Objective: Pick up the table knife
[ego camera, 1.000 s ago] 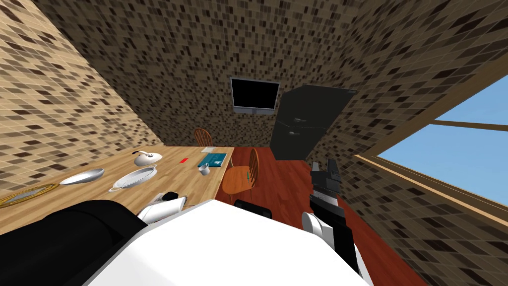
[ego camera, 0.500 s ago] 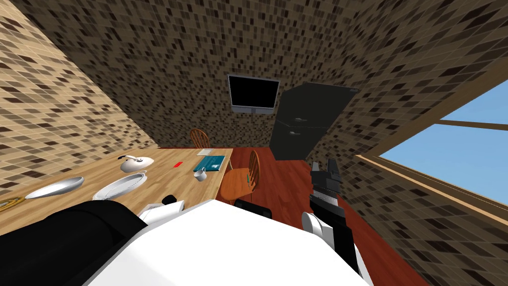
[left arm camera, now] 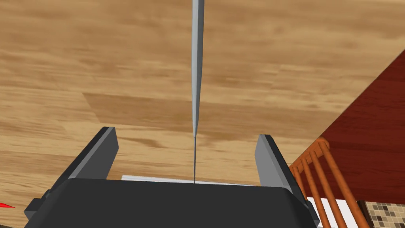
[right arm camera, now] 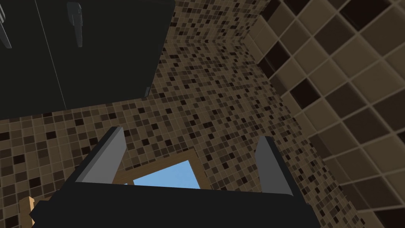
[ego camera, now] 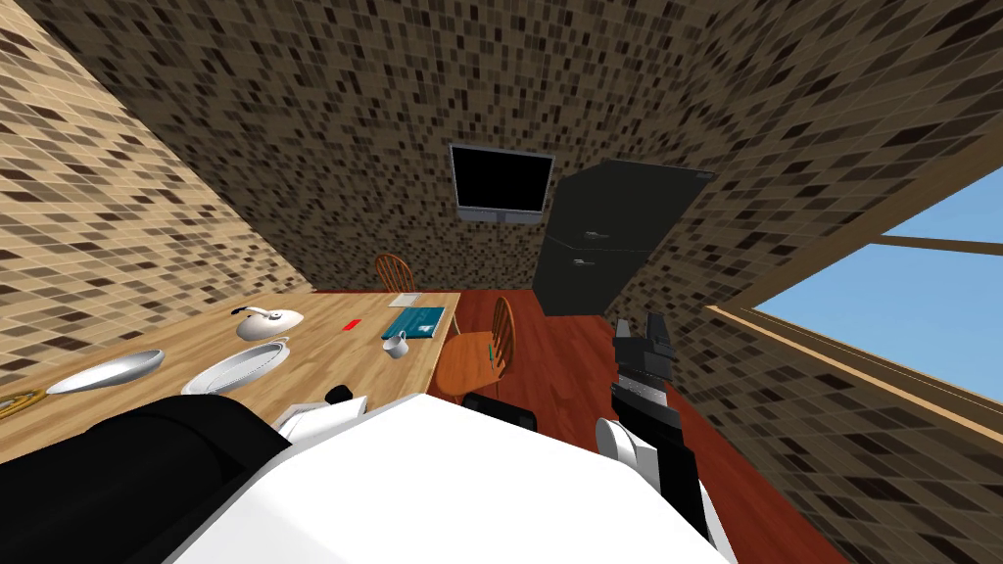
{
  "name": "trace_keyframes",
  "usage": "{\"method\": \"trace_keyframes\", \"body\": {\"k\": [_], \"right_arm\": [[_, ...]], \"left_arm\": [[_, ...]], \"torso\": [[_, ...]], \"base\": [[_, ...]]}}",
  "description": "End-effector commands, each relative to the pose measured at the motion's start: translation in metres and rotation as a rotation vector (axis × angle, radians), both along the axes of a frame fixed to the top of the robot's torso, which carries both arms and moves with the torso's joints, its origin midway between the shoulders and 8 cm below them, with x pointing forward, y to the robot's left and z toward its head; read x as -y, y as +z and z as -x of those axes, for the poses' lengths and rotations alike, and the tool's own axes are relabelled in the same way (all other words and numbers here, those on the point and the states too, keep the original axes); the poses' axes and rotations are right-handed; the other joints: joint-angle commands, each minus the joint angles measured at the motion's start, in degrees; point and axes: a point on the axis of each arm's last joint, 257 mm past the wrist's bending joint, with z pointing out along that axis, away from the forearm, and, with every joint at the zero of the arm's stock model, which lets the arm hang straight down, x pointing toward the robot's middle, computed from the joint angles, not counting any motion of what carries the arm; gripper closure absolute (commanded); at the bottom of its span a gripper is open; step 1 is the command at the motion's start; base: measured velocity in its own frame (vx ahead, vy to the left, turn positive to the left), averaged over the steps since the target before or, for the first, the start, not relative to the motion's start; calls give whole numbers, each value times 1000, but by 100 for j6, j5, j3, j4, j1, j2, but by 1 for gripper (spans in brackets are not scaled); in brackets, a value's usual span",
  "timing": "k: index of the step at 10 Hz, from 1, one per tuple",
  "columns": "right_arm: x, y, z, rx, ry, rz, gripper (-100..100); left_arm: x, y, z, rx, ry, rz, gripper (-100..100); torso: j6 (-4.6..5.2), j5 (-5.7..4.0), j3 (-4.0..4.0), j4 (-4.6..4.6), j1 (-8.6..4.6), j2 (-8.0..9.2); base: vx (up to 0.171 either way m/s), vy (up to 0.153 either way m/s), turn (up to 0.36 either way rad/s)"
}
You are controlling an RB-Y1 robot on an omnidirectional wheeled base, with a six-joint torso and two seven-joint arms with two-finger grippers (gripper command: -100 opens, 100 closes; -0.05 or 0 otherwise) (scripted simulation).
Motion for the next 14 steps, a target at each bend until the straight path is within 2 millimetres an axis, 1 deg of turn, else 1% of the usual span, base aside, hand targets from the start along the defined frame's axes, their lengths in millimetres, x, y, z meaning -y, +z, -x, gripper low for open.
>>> {"method": "trace_keyframes", "body": {"k": [1,2,3,4,8,9,10,13,14], "right_arm": [[0,0,0,0,0,0,0],[0,0,0,0,0,0,0],[0,0,0,0,0,0,0],[0,0,0,0,0,0,0],[0,0,0,0,0,0,0],[0,0,0,0,0,0,0],[0,0,0,0,0,0,0],[0,0,0,0,0,0,0],[0,0,0,0,0,0,0]], "left_arm": [[0,-8,0,1,-2,0,-100],[1,-10,0,1,-2,0,-100],[0,-8,0,0,-1,1,-100],[0,-8,0,1,-2,0,100],[1,-9,3,-6,0,2,100],[1,-9,3,-6,0,2,0],[0,-3,1,1,-1,-1,100],[0,11,1,1,1,-1,100],[-1,8,0,3,0,-3,100]], "torso": [[0,0,0,0,0,0],[0,0,0,0,1,1],[0,0,1,0,0,1],[0,-1,1,0,-6,1],[1,1,12,11,-6,12],[1,2,13,12,-5,13],[1,2,13,12,-5,14],[0,-1,11,10,-19,12],[0,-1,11,10,-20,13]], "base": [[-3,29,5],[-5,24,4],[-2,9,-1],[0,0,0],[0,0,0],[0,0,0],[1,-14,-7],[3,-30,-7],[0,-14,0]]}}
